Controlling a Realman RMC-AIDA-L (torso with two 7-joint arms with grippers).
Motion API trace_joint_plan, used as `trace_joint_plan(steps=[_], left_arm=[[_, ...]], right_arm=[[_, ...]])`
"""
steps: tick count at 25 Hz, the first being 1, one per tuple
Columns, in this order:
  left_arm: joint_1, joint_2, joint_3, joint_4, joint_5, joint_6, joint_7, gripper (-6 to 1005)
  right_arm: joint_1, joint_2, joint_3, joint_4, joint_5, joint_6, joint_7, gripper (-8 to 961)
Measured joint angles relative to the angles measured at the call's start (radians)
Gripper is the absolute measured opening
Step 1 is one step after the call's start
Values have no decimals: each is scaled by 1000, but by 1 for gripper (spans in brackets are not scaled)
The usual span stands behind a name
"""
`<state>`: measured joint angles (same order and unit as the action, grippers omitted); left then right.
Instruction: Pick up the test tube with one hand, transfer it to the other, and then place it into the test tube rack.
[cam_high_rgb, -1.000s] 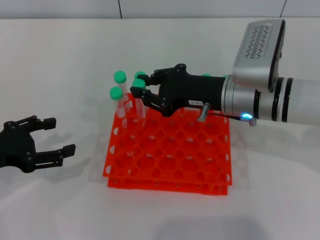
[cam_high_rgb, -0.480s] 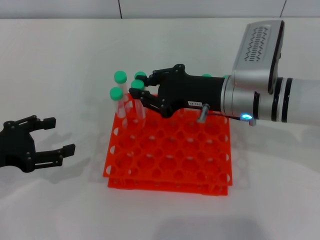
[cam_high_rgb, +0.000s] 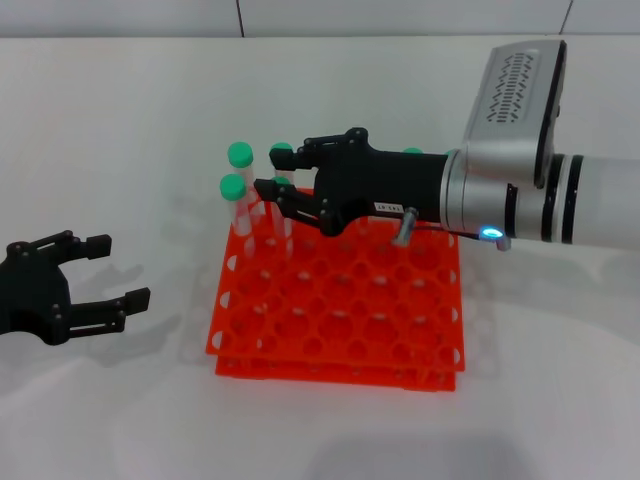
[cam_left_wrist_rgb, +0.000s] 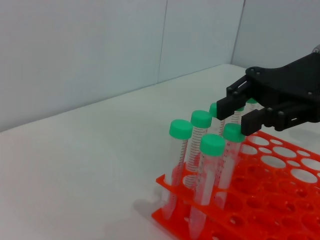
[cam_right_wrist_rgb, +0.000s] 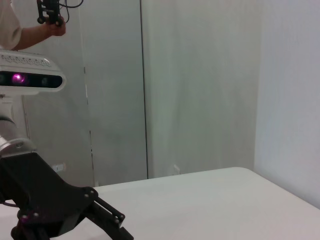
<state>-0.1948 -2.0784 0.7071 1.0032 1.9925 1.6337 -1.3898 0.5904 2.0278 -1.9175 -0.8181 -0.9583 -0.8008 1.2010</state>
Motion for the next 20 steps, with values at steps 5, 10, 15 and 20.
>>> trace_joint_plan(steps=[5, 10, 15, 20], left_arm=[[3, 0, 0, 0, -3, 1, 5, 879], [9, 0, -7, 2, -9, 6, 20, 879], [4, 0, -4, 2, -9, 6, 26, 879], [-3, 2, -4, 2, -16, 22, 47, 880]], right_arm=[[-5, -4, 5, -9, 2, -34, 7, 338], [-53, -20, 83, -32, -14, -222, 19, 341], [-118, -25, 247, -20, -140, -413, 31, 343], [-196, -20, 440, 26, -258, -555, 12, 346]])
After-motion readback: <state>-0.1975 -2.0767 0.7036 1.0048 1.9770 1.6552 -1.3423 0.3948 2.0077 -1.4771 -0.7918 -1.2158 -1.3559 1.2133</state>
